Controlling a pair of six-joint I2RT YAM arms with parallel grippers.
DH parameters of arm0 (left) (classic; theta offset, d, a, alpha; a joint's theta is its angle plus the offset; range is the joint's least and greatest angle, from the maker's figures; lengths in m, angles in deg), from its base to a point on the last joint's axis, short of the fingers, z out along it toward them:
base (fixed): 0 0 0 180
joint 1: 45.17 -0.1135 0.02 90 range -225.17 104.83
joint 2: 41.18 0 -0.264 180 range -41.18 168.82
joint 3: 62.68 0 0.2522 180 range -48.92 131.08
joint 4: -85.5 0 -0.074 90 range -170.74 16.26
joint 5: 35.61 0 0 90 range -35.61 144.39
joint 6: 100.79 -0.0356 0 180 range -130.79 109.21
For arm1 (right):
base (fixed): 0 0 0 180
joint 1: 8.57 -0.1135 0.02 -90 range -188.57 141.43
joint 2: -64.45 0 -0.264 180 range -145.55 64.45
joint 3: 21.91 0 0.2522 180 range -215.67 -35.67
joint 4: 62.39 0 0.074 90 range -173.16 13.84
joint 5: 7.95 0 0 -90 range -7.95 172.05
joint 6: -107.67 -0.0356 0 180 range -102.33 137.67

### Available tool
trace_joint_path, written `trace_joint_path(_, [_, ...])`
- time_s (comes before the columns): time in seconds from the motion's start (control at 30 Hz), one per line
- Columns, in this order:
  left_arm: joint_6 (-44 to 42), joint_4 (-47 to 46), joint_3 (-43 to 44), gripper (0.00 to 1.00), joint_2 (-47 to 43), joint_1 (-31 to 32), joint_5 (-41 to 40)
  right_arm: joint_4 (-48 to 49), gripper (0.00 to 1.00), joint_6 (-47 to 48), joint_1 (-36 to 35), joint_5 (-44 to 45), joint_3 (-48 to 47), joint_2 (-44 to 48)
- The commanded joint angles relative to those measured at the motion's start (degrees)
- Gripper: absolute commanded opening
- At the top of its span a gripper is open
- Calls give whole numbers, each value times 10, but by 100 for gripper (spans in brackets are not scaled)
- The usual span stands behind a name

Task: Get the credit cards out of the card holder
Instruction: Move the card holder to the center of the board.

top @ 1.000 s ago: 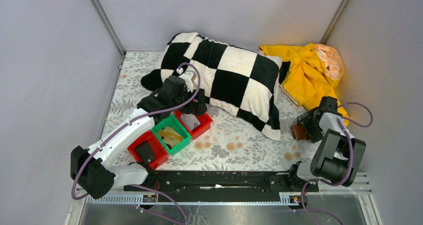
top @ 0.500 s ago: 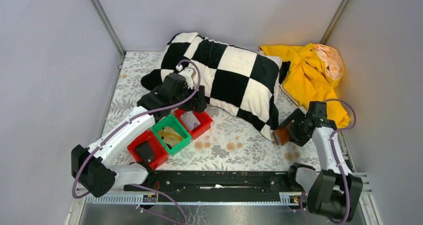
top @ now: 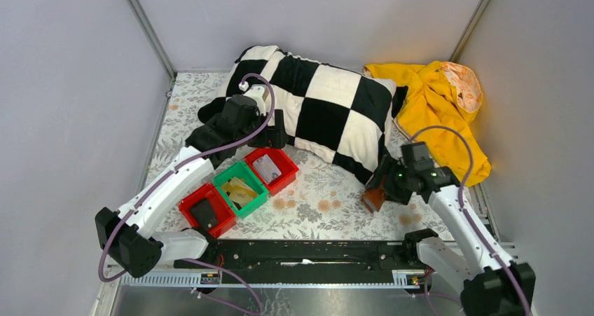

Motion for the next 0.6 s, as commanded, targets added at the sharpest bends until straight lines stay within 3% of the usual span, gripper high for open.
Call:
trace_joint_path(0.0, [25, 7, 18, 99, -26, -4, -1, 20, 77, -76, -161, 90, -21, -50])
trace_joint_path(0.1, [35, 20, 13, 99, -32, -5, 24, 34, 79, -110, -279, 156, -42, -119])
trace_joint_path(0.27, [66, 11, -26, 99, -46, -5, 111, 81, 80, -107, -396, 204, -92, -257])
trace_joint_path(0.43, [129, -44, -104, 99, -69, -3, 163, 130, 88, -95, -438, 203, -136, -348])
trace_joint_path(0.5, [166, -66, -136, 99, -80, 1, 147, 138, 99, -89, -440, 202, -146, -358])
trace_joint_path(0.57, [196, -95, -172, 99, -94, 13, 127, 139, 100, -89, -440, 210, -145, -352])
